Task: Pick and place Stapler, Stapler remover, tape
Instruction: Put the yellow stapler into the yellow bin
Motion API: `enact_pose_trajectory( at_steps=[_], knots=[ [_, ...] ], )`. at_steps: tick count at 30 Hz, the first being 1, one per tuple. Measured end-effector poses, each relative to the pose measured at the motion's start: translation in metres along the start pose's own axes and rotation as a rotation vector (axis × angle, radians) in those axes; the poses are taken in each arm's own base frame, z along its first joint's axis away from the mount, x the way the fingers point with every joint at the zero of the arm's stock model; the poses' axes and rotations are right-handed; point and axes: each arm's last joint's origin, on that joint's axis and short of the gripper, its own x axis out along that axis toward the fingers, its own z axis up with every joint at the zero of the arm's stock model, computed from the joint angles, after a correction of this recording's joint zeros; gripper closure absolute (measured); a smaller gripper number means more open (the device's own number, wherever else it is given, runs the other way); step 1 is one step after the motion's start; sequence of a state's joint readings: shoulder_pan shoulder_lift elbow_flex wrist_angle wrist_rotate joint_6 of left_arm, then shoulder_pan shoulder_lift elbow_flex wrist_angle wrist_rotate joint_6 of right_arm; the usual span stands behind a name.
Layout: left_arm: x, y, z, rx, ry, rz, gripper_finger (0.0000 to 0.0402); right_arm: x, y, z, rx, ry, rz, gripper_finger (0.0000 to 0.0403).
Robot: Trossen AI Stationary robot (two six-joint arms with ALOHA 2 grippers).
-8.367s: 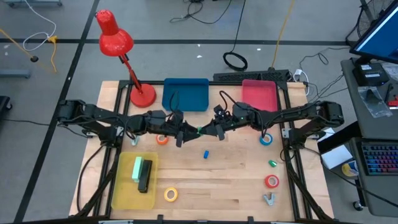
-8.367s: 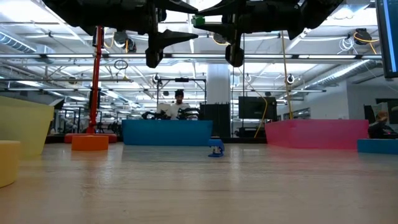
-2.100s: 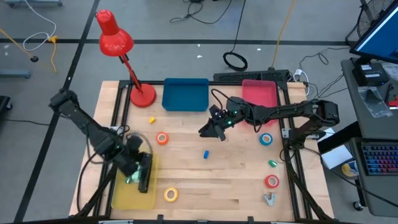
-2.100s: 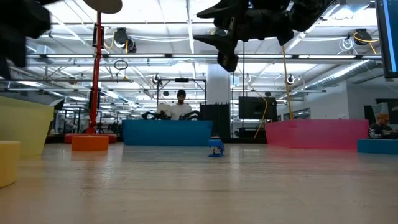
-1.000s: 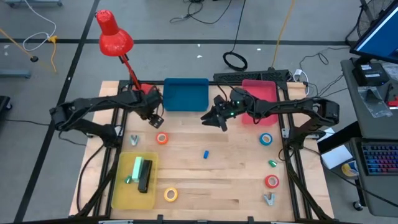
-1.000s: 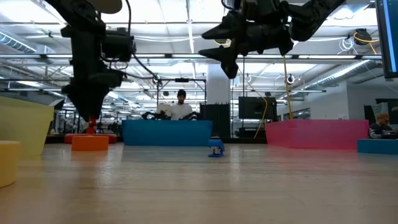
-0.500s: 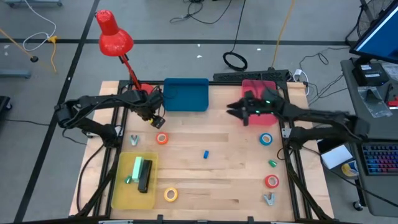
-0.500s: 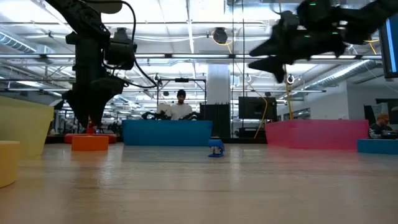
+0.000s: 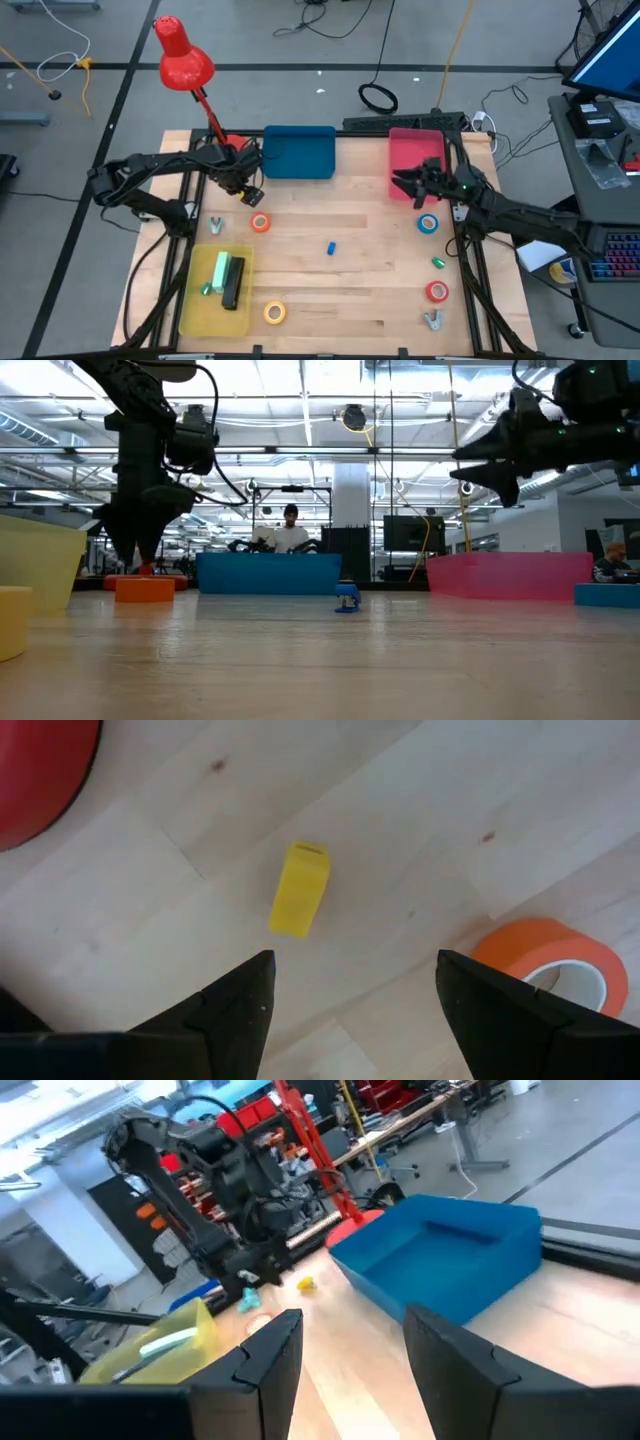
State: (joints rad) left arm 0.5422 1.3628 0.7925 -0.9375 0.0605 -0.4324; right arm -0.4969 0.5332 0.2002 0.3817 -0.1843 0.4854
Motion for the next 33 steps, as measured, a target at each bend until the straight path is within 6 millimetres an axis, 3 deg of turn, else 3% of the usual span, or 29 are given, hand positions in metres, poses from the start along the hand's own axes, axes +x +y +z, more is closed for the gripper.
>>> enact_pose_trajectory(
  at_steps=[14, 26, 33],
  knots=[
    [0.002, 0.013, 0.009, -0.025, -0.032, 0.066, 0.0126, -0.005, -0.006, -0.007, 0.035, -0.063, -0.062, 0.0236],
    [0.045, 0.018, 0.028, 0.038, 0.116, 0.077, 0.0128, -0.006, -0.003, -0.003, 0.042, -0.107, -0.032, 0.0236],
    [0.053, 0.018, 0.030, 0.055, 0.151, 0.079, 0.0194, -0.006, -0.003, -0.003, 0.045, -0.106, -0.029, 0.0236]
  ],
)
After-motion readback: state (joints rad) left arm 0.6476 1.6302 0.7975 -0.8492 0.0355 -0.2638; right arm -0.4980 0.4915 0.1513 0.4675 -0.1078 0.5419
